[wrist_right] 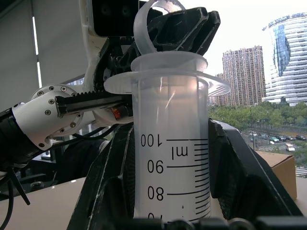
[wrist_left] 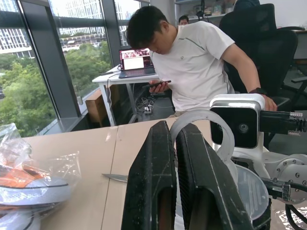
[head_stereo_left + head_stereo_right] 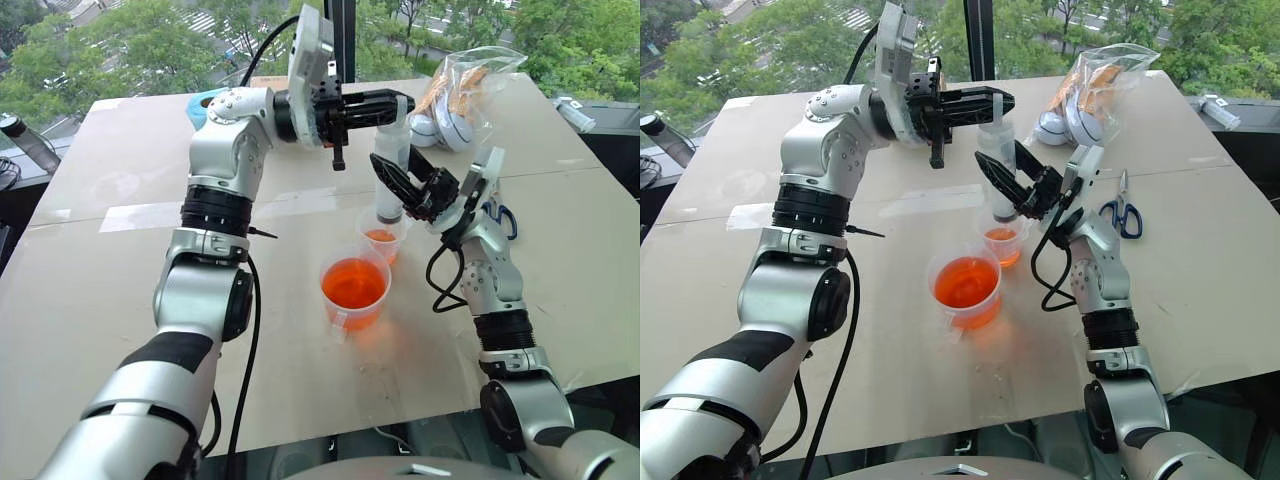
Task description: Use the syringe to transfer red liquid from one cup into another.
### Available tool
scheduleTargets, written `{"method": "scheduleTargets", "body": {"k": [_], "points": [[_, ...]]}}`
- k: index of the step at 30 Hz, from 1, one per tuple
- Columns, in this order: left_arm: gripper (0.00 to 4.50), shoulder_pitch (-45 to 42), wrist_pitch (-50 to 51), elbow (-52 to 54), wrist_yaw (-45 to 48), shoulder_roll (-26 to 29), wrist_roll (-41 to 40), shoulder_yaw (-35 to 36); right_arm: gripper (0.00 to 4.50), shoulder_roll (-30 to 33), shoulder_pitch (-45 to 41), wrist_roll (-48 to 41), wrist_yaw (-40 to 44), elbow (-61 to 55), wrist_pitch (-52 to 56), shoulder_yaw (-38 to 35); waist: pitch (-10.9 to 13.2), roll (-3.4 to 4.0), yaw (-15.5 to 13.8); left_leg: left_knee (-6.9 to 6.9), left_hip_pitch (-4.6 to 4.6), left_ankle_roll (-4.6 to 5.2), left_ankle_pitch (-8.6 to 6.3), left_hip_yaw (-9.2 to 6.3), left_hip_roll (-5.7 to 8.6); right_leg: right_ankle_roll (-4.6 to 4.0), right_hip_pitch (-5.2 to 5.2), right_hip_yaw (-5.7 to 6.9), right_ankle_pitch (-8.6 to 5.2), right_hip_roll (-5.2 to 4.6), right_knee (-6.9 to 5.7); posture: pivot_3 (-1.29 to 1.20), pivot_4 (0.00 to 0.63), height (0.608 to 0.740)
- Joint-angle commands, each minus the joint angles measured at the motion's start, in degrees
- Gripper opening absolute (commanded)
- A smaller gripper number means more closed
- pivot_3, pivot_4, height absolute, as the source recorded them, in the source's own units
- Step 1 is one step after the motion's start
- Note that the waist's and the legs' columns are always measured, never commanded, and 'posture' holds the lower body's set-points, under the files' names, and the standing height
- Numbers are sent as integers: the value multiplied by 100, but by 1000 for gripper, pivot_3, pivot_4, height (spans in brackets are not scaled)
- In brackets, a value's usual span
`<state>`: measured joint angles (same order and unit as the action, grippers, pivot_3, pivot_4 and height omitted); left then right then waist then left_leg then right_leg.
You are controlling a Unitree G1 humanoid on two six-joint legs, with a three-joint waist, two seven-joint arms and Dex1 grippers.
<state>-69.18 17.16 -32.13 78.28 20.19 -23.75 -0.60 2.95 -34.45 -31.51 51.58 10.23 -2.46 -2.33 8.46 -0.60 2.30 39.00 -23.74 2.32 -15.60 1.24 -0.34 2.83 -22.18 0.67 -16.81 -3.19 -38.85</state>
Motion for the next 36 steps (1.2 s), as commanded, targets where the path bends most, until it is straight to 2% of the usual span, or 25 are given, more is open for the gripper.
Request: {"method": "scheduleTargets", "body": {"k": [1,6,7,8,13,16,22,27,36], "points": [[22,151,113,81,257,-58,138,-327,1539,-83,-355,-196,-84,-345,-140,-134,0,0,0,0,0,0,0,0,0,0,0,0,0,0,0,0,150,740],[22,130,88,41,207,-51,155,-293,1539,-115,-391,-190,-85,-304,-167,-131,0,0,0,0,0,0,0,0,0,0,0,0,0,0,0,0,150,740],[662,121,91,33,198,-51,152,-283,1539,-120,-395,-186,-85,-298,-171,-129,0,0,0,0,0,0,0,0,0,0,0,0,0,0,0,0,150,740],[822,99,123,23,186,-58,117,-249,1539,-126,-400,-181,-85,-288,-178,-126,0,0,0,0,0,0,0,0,0,0,0,0,0,0,0,0,150,740],[3132,-67,176,144,72,14,55,-65,1539,-160,-365,-193,-89,-306,-165,-123,0,0,5,0,0,0,0,0,0,0,0,0,0,0,0,0,150,740],[4457,-106,341,527,257,331,-48,-2,1539,-164,-323,-230,-109,-409,-109,-124,1,1,4,0,0,0,0,0,0,0,0,1,0,0,-1,0,150,740],[4457,-70,634,1065,507,887,-275,167,1539,-183,-415,-268,-183,-452,-98,-183,1,1,15,-1,2,-1,0,-3,-2,0,-1,0,0,2,-1,0,150,740],[4457,-88,632,1073,192,1160,-259,374,1539,-103,-547,-343,-193,-489,-58,-226,1,1,-6,3,1,0,0,-3,-1,0,0,1,0,0,-1,0,150,740],[4457,53,407,939,-225,1328,-206,534,1539,114,-720,-435,-180,-363,-1,-387,1,1,5,3,1,0,0,-4,0,0,0,1,0,0,-1,0,150,740]]}}
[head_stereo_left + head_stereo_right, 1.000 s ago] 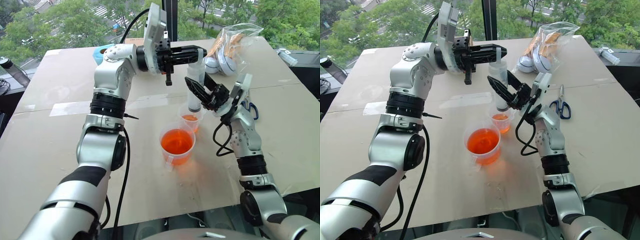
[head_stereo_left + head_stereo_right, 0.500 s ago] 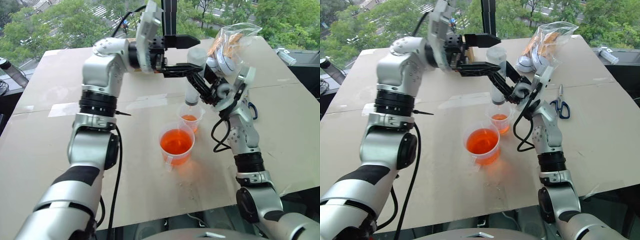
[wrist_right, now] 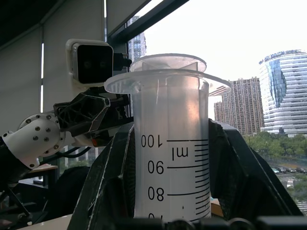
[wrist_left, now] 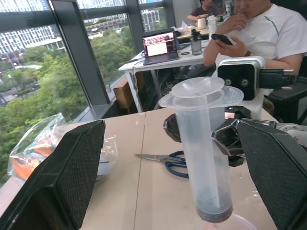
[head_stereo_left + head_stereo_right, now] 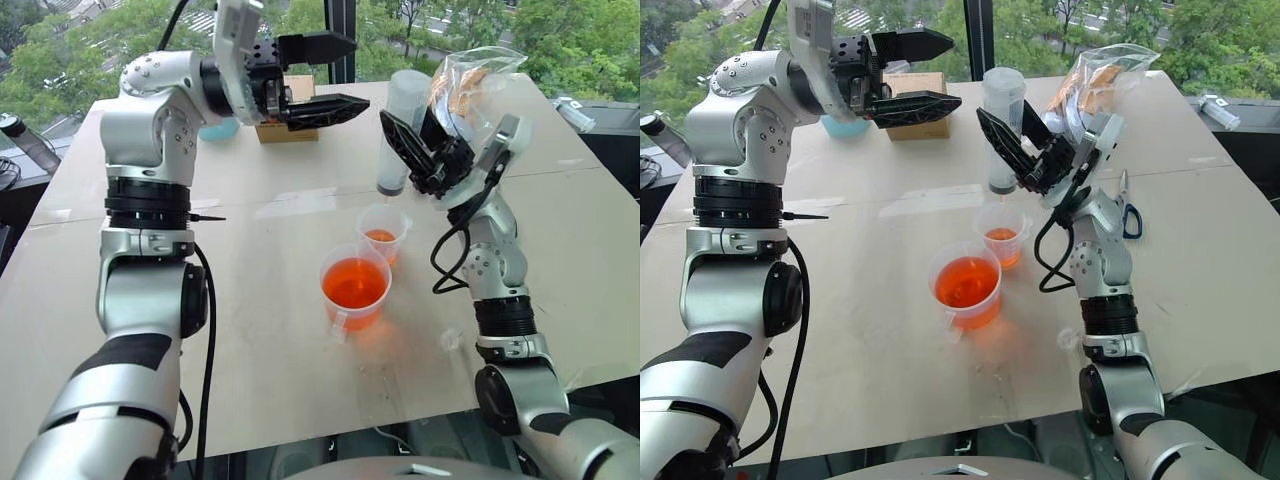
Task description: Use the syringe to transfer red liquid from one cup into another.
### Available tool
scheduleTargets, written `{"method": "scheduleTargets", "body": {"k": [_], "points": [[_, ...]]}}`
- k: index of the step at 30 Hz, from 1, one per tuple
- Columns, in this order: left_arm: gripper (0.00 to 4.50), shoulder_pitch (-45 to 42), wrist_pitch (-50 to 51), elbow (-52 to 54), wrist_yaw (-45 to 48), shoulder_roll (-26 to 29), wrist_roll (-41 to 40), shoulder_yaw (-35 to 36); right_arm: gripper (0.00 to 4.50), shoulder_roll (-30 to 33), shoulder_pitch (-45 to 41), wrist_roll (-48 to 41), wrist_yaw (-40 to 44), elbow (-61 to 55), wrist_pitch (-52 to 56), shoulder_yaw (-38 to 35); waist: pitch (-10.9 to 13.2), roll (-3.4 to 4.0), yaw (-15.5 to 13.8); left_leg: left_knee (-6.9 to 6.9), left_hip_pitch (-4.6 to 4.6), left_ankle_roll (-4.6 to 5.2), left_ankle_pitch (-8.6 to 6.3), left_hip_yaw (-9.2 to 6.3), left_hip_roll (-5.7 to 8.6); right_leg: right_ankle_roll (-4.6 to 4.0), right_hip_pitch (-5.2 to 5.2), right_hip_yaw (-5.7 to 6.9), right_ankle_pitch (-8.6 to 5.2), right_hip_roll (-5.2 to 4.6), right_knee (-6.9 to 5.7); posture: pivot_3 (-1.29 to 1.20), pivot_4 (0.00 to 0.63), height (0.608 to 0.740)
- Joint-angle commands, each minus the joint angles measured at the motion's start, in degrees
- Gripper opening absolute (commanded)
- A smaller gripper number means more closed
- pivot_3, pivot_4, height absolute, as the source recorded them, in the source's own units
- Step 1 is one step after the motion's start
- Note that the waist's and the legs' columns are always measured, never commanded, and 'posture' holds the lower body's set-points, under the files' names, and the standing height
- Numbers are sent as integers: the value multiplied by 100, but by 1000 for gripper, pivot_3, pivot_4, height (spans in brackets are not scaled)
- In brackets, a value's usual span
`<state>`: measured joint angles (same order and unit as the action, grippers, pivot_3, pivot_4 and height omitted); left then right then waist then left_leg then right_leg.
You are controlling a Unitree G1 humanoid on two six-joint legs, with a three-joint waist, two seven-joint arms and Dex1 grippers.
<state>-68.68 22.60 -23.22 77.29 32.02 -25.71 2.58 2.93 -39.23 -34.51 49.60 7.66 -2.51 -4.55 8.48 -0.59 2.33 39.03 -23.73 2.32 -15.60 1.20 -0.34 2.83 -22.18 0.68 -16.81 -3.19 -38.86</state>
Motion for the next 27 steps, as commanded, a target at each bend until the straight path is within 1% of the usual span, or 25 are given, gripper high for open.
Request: {"method": "scheduleTargets", "body": {"k": [1,5,10,12,15,18,21,23,24,27], "points": [[4457,29,-145,53,-145,190,-11,241,1539,167,-273,-147,16,-103,20,-197,0,0,2,0,0,0,0,0,0,0,0,1,0,0,0,0,150,740],[4457,220,-88,164,-289,442,-35,367,1539,466,-301,-292,39,-308,229,-334,0,1,10,0,0,0,0,1,0,0,-1,-1,0,0,0,0,150,740],[4457,965,328,840,-506,950,-170,576,1539,1349,-106,-520,69,-813,960,-546,2,3,5,-2,-1,1,0,1,0,0,-1,-2,0,-5,1,0,150,740],[4457,1523,560,1309,-622,1170,-235,675,1539,1878,61,-792,-60,-1116,1647,-693,2,3,-2,-4,-5,1,-1,-4,-1,0,-1,-7,0,-10,3,0,150,740],[4457,2449,911,2050,-882,1452,-363,933,1539,2790,476,-1027,-160,-1516,2684,-859,3,0,-33,-8,-6,2,-1,-6,-1,-1,0,-6,0,-43,3,0,150,740],[4457,3485,1155,2787,-1298,1585,-439,1295,1539,3839,1150,-1162,-120,-1892,3796,-944,4,-2,-79,-8,-9,6,-4,-7,0,-1,2,-4,0,-49,8,0,150,740],[4457,4745,1173,3586,-1765,1568,-269,1524,1539,4860,2036,-918,23,-2240,4555,-831,4,-2,-136,-8,-4,13,-8,0,-1,-1,4,-8,0,-53,17,0,150,740],[4457,5451,1263,4027,-2007,1507,-297,1683,1539,5218,2417,-743,16,-2302,4801,-718,3,-6,-152,-15,0,16,-10,3,-1,-1,6,-12,-1,-57,40,0,150,740],[4457,5688,1248,4153,-2110,1485,-287,1711,1539,5295,2493,-699,-17,-2287,4904,-682,3,-6,-148,-15,-1,19,-11,3,-2,-1,6,-12,0,-57,42,0,150,740],[4457,6381,964,4432,-2456,1347,-39,1661,1539,5286,2529,-148,-422,-2002,4942,-427,1,-6,-157,-14,7,38,-23,4,-3,-2,9,-14,0,-61,38,0,150,740]]}}
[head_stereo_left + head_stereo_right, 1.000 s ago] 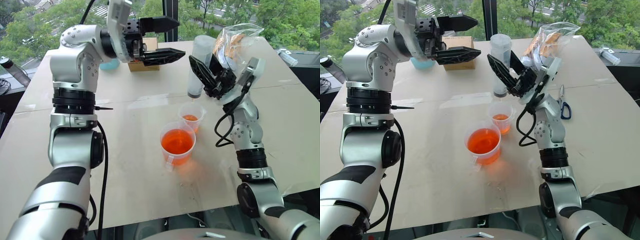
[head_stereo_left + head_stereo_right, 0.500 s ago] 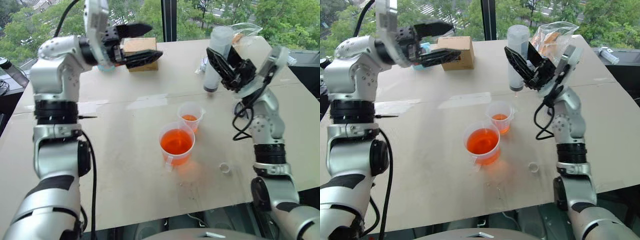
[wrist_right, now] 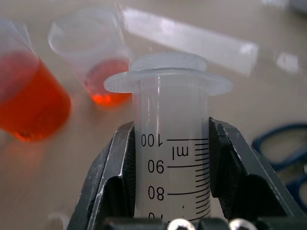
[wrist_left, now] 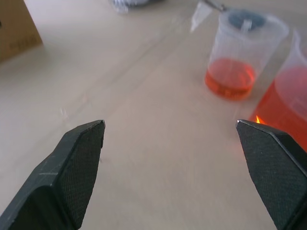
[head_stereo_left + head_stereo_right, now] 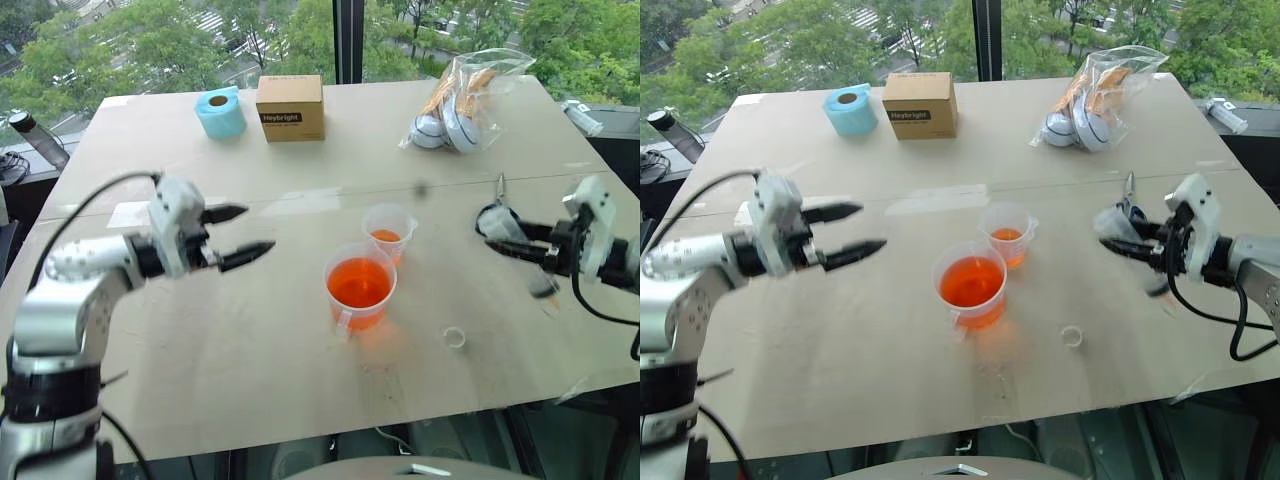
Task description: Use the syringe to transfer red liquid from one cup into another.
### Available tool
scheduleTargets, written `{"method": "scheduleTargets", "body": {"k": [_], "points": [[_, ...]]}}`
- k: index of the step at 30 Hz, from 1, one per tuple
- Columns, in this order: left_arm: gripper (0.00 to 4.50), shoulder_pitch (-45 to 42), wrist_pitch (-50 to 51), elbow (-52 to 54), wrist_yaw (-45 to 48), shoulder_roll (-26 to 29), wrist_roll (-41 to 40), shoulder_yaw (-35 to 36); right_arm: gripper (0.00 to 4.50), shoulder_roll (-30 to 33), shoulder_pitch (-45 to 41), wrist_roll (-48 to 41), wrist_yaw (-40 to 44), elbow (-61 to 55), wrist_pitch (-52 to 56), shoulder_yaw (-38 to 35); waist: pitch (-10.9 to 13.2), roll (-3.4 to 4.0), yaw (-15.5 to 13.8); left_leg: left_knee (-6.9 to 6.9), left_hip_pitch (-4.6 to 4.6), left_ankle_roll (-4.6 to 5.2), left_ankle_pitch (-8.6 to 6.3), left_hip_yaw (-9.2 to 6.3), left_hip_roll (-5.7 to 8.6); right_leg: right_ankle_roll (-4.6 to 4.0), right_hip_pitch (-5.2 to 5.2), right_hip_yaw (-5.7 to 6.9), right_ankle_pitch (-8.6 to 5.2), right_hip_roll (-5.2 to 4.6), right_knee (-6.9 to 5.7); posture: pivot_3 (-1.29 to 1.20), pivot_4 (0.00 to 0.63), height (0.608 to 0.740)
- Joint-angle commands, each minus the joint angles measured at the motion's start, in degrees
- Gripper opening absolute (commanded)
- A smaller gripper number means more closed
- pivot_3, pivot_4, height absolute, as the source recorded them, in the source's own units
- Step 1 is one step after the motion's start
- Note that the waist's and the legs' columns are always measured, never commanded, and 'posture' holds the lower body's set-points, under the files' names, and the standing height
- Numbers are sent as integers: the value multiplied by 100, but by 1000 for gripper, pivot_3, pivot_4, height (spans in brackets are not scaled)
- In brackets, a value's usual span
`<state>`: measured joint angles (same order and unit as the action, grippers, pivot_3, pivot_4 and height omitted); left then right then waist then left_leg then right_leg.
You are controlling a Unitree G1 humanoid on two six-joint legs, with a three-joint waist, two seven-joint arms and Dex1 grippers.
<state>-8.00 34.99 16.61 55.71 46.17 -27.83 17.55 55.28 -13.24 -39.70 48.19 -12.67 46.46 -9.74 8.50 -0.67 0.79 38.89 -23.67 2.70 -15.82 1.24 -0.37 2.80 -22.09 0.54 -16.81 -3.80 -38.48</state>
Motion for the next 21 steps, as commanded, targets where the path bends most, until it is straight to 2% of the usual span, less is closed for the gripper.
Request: {"method": "scheduleTargets", "body": {"k": [1,5,7,8,10,12,13,17,19,21], "points": [[4457,477,-332,506,-384,-131,199,147,1539,58,-73,505,-350,89,88,175,-1,2,-11,0,5,1,-1,0,0,0,5,0,0,-4,-2,0,150,740],[4457,946,-588,578,-609,-265,393,8,1539,-74,-140,963,-632,336,63,405,-1,1,-44,0,5,1,-1,0,2,-1,7,5,0,-10,2,0,150,740],[4500,1040,-684,592,-754,-346,490,-52,2562,-104,-138,1138,-656,454,-36,446,-1,2,-51,-1,-2,-19,11,-3,2,-1,5,10,0,-10,11,0,150,740],[4500,1067,-675,626,-821,-397,473,-47,2755,-108,-103,1137,-605,474,-55,383,-1,3,-57,0,-2,-20,11,-2,2,-1,6,9,0,-10,12,0,150,740],[4500,1133,-611,719,-938,-462,407,8,3761,-152,-42,1132,-559,494,-214,150,-1,2,-59,-1,-5,-18,10,-2,3,0,6,10,0,-10,20,0,150,740],[4500,1285,-545,865,-998,-497,337,100,4291,-152,78,1057,-440,482,-429,-170,-1,2,-61,-1,-8,-15,8,-1,3,0,7,10,0,-10,27,0,150,740],[4500,1392,-520,959,-1023,-501,321,136,4408,-161,159,967,-346,467,-514,-364,-1,2,-61,-2,-8,-14,8,-1,3,1,8,11,0,-10,30,0,150,740],[4500,1912,-497,1298,-1167,-579,242,371,4408,-319,793,539,332,432,-1103,-1321,-2,2,-73,-13,-2,-11,6,-3,3,1,25,15,1,-10,49,0,150,740],[4500,2231,-478,1439,-1304,-704,222,486,4408,-559,1277,630,664,621,-1925,-1765,-2,1,-83,-16,4,-4,2,-7,3,1,36,20,1,-10,54,0,150,740],[4500,2662,-593,1578,-1362,-841,287,545,4408,-702,1911,608,1418,866,-2627,-2091,-7,0,-121,-16,6,14,-9,-8,3,1,39,21,1,-10,56,0,150,740]]}}
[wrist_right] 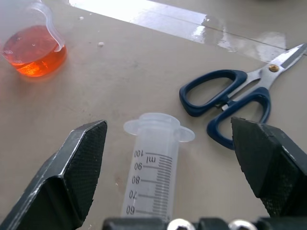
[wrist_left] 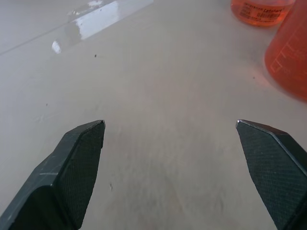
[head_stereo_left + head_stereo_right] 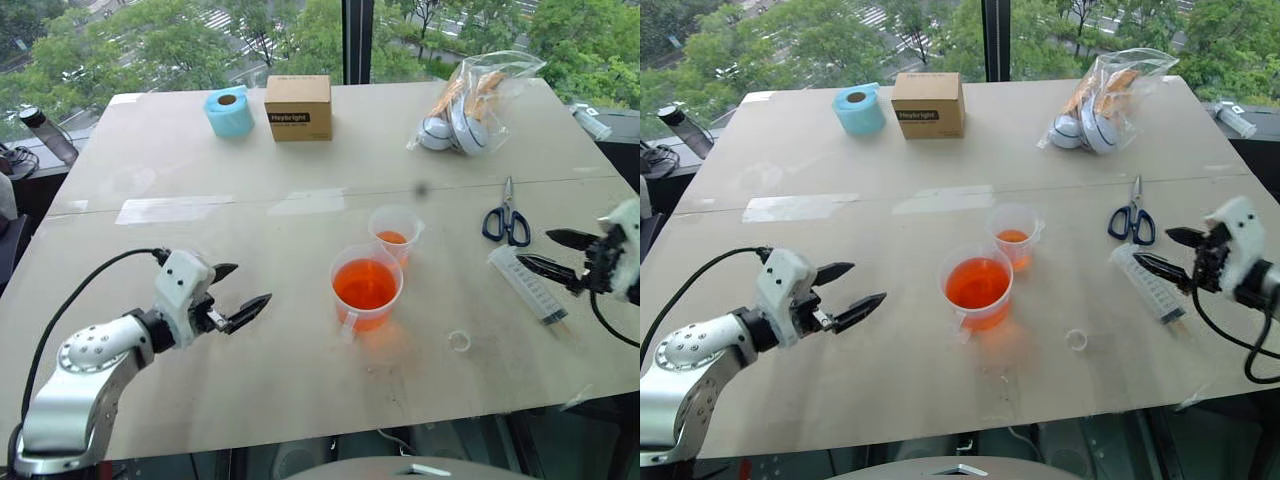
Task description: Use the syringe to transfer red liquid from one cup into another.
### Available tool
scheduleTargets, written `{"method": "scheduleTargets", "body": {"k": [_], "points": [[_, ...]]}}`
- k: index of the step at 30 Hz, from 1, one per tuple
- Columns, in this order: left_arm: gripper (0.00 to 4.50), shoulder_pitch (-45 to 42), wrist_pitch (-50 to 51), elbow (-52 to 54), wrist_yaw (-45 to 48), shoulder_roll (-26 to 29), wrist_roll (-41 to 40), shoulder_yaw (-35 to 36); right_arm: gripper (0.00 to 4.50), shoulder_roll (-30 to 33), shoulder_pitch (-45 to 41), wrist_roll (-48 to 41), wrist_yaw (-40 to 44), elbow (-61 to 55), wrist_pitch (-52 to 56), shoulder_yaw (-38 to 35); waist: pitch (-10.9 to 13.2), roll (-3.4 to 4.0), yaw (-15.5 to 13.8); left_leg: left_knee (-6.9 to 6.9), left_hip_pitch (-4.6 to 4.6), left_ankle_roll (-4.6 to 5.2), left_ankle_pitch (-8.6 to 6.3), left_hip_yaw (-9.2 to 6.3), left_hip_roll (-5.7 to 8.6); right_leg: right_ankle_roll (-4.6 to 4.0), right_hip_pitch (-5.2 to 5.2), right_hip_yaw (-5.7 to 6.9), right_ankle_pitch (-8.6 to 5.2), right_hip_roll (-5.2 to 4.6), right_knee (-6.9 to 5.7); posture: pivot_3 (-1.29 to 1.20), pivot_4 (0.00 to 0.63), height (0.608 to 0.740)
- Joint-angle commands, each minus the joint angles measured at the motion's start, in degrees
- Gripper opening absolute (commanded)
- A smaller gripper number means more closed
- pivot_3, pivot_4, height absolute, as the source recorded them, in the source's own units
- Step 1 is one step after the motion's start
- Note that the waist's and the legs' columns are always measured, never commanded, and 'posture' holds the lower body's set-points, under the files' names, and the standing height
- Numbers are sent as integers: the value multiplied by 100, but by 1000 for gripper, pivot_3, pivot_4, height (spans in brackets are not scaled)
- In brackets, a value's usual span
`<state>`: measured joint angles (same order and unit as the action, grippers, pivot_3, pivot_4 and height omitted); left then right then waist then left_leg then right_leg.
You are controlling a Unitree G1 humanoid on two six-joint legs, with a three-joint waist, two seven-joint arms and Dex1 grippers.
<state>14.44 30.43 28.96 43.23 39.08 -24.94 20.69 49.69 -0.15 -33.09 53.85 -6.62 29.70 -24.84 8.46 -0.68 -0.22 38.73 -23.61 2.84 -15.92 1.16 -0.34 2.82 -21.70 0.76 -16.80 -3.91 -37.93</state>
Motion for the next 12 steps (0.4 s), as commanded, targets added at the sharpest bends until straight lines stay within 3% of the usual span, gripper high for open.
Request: {"method": "scheduleTargets", "body": {"k": [1,5,9,12], "points": [[4500,632,-245,368,-138,-208,69,252,4408,-165,933,-96,1262,379,-1184,-695,-3,2,-41,0,2,2,-1,2,0,0,2,-1,0,-1,3,0,150,740],[4500,1330,-676,423,-143,-500,183,316,4408,-631,1527,-331,1960,844,-2067,-1096,-1,7,-41,-1,21,8,-5,4,0,-2,19,-1,-1,-3,3,0,150,740],[4500,1767,-1016,436,-149,-707,268,280,4408,-894,1782,164,1882,1251,-2792,-910,1,12,-19,-38,135,13,-12,14,0,-29,110,-13,-16,-14,15,0,150,740],[4500,1847,-1073,416,-55,-727,165,255,4408,-938,1778,226,1929,1409,-3018,-846,-2,18,-19,-45,155,14,-13,20,0,-33,115,-24,-17,-17,14,0,150,740]]}}
